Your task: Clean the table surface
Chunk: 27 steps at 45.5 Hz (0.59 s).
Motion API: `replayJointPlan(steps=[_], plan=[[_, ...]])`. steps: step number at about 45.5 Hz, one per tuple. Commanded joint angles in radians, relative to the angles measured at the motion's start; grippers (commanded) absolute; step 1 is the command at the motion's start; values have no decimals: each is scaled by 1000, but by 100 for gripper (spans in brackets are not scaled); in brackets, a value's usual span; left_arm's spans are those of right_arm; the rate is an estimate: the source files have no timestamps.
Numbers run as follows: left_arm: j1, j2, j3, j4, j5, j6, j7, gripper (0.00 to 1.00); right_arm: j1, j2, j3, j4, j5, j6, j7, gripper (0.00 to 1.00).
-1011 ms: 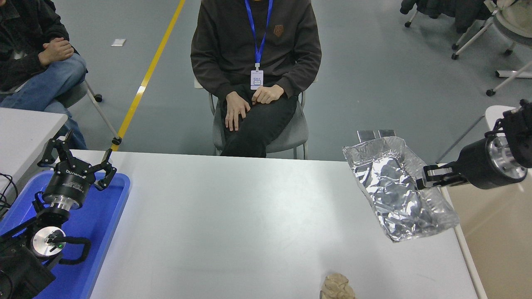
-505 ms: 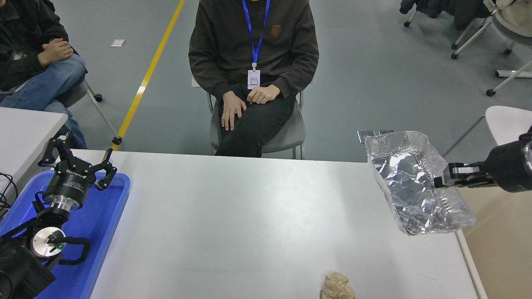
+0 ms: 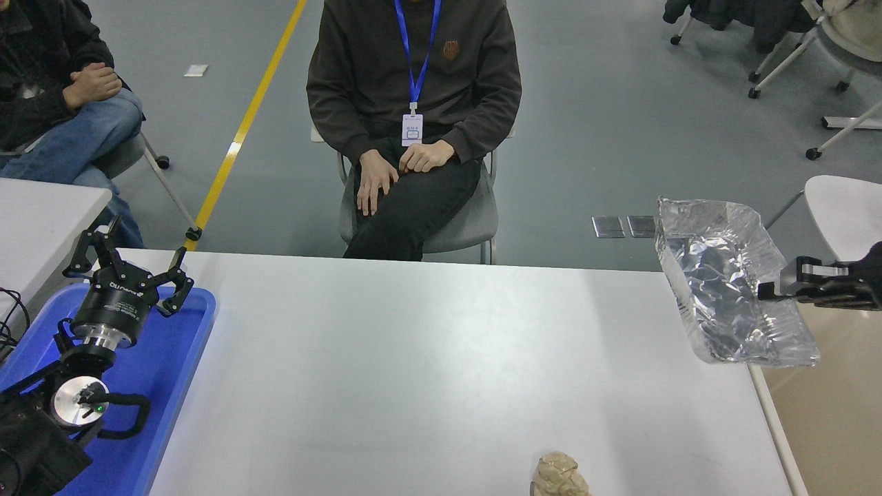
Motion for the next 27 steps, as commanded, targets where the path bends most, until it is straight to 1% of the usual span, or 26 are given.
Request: replayJointPlan(steps=[1,15,22,27], plan=[[0,0,0,0,0,0,1,100,-45,9,-11,-118,-9,-4,152,0],[0,0,0,0,0,0,1,100,-148,29,0,-283,-6,-6,262,0],[0,0,0,0,0,0,1,100,-191,44,3,-314,-4,-12,268,0],[0,0,0,0,0,0,1,100,-243,46,6,-320,-12,-58,270,0]])
